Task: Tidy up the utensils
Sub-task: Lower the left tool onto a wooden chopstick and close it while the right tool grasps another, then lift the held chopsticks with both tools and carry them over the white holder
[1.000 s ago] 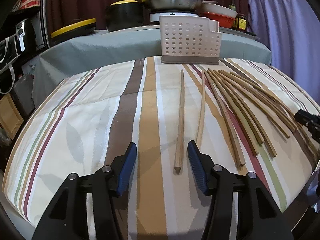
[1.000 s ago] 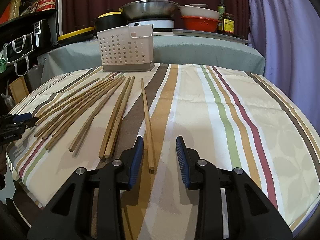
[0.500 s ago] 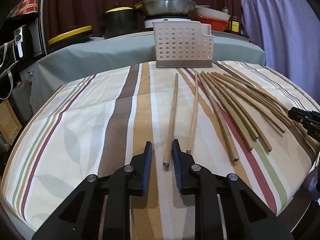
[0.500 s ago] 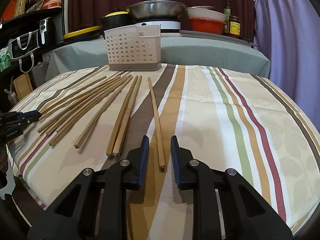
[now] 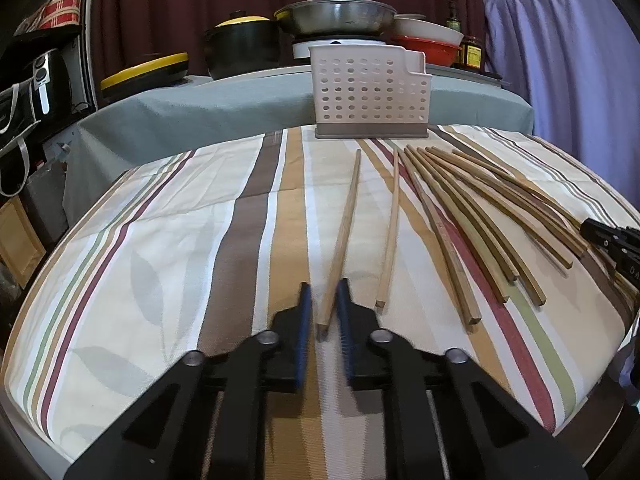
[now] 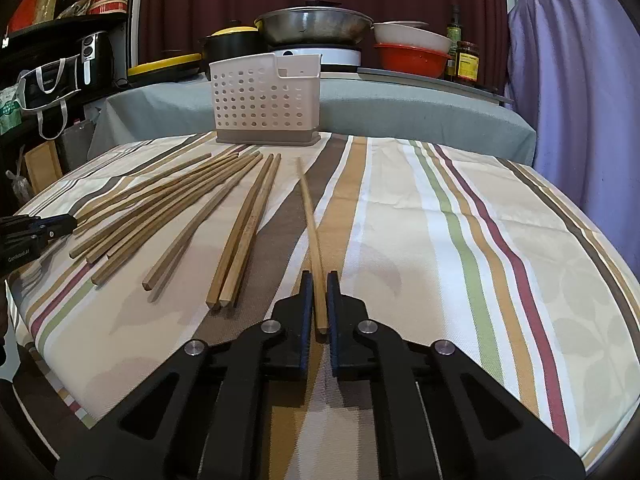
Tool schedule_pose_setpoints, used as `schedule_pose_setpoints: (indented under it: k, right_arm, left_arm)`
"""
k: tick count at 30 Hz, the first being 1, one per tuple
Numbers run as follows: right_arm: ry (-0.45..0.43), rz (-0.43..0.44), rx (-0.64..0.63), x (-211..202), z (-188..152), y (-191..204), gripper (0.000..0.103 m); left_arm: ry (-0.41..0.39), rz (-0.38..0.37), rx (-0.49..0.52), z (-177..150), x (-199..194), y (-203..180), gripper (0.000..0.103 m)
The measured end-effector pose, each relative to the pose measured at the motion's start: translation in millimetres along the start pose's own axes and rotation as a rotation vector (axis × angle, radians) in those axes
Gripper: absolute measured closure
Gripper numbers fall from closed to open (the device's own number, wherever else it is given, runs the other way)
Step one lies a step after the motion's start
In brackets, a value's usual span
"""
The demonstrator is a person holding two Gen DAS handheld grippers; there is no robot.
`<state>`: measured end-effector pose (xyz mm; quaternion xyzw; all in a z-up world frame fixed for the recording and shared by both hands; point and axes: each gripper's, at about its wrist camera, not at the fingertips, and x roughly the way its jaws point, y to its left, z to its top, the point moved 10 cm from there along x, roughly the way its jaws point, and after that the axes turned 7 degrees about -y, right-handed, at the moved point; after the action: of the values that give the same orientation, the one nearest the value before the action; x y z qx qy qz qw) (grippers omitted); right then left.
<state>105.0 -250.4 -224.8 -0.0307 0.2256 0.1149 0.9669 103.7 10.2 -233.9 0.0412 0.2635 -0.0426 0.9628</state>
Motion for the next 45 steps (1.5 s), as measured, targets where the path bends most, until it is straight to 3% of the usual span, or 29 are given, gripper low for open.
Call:
schedule_pose_setpoints:
  k: [8, 28, 37, 45]
  right_arm:
    - [-0.039, -0.001, -0.015, -10.6, 15.8, 4.7, 0.097]
    - [-0.238, 0.007, -0.051, -63.2, 111.2, 19.0, 0.097]
    - [-0.287, -0.006, -0.054, -73.6, 154.1, 19.8, 0.097]
    - [-0.315, -0.003, -0.056, -60.1, 180.8, 17.3, 0.097]
  left_arm:
    - [-0.032, -0.003, -0.004, 9.6, -7.4, 0.9, 0.095]
    - [-0.289, 0.028, -0.034, 102.2, -79.8, 11.1, 0.097]
    - [-0.308, 0.044, -0.052, 140.2, -98.7, 17.1, 0.097]
    - [-0.328, 0.036, -0.043, 162.9, -90.9, 17.8, 0.097]
